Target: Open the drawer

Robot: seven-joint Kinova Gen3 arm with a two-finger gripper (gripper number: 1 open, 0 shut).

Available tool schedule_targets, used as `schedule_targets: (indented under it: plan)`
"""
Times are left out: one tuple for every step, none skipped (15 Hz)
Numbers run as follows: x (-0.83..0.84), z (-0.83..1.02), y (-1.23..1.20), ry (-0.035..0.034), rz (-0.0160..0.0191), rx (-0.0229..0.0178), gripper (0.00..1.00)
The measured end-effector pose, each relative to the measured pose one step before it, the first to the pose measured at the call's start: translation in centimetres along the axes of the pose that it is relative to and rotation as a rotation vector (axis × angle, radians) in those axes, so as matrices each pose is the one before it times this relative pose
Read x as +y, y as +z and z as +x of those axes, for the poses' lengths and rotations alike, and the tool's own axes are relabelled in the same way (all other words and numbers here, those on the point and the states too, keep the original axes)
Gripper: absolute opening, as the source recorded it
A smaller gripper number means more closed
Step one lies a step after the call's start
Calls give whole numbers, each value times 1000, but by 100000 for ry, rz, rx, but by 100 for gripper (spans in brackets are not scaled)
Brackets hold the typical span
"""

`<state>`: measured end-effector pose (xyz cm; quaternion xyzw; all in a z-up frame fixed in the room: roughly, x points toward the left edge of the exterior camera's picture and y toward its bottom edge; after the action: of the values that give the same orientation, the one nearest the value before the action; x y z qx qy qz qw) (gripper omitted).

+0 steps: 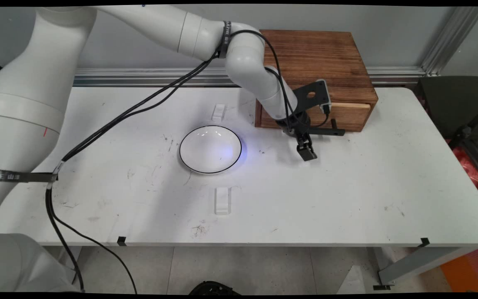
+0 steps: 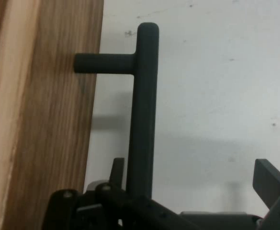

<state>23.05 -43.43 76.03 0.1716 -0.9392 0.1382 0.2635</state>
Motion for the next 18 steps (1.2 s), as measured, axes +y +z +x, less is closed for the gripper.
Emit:
schedule_targets:
  plan:
    - [347,38,110,-413,-354,69,100]
    - [329,40,74,-376,-348,52,100]
    - [395,48,68,-462,-421,63,100]
    - [236,41,30,-286,-270,96,100]
    - [415,111,41,-465,-433,146,100]
    - [343,96,32,-389,-363,136,100]
    - [320,90,17,-401,-305,130,100]
    - [199,47,-2,-274,-164,71,100]
    - [345,103,-4,-420,-248,106,100]
    - [282,100,-10,-322,-165,54,100]
    - [292,82,-31,-386,-136,41,100]
    - [286,108,-32,-254,-84,51,100]
    - [236,95,-31,-108,-16,-8,100]
    - [139,62,-28,25,44,-49,100]
    - [209,103,-42,146,89,-64,100]
    - [236,106,-69,310,214,-166,100]
    - [222,110,-70,295,231,-158,100]
    - [258,122,-85,289,295,-195,100]
